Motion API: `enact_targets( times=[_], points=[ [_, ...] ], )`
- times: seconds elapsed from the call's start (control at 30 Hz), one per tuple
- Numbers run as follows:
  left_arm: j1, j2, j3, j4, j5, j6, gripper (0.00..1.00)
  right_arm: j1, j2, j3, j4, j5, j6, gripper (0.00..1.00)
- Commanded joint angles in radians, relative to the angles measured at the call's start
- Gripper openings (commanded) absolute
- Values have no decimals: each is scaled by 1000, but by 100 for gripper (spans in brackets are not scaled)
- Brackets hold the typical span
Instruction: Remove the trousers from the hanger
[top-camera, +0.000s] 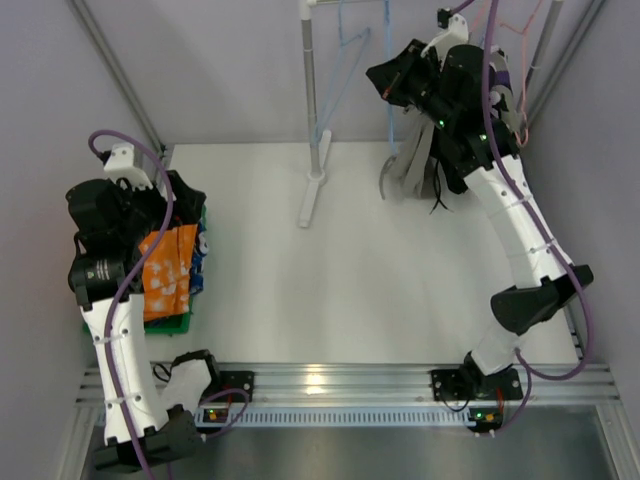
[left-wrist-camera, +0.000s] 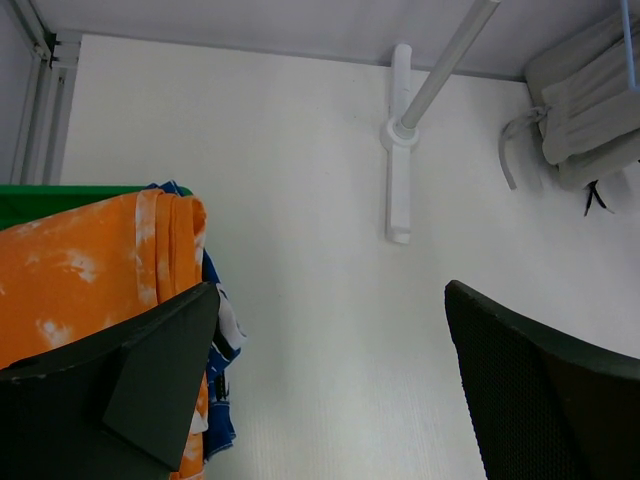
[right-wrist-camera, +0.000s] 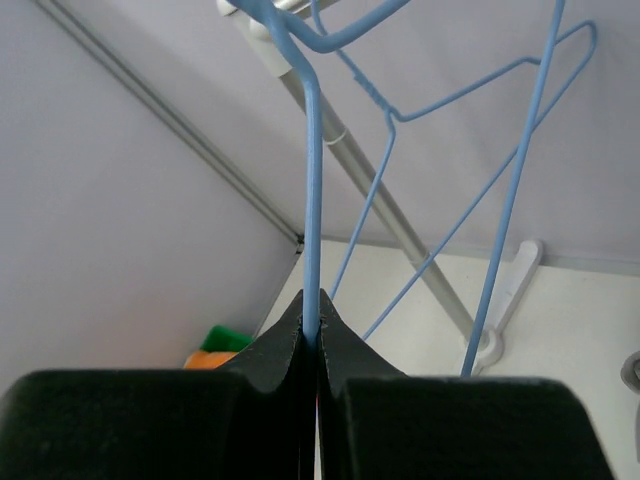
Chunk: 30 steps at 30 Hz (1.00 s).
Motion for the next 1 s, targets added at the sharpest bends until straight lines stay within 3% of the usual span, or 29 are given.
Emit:
enact_targets(
  times=[0.0, 0.23, 0.7, 0.97],
  points=[
    [2, -5, 33, -19, -12, -25, 99, 25, 57, 126, 5, 203, -73, 0],
    [1, 2, 19, -13, -23, -25, 99, 25, 88, 125, -2, 174, 1, 0],
    [2, -33, -50, 36, -17, -31, 99, 13, -243, -274, -36, -5, 215, 0],
    [2, -53, -72, 53, -12, -48, 99, 22, -282, -302, -33, -7, 246, 0]
  ],
)
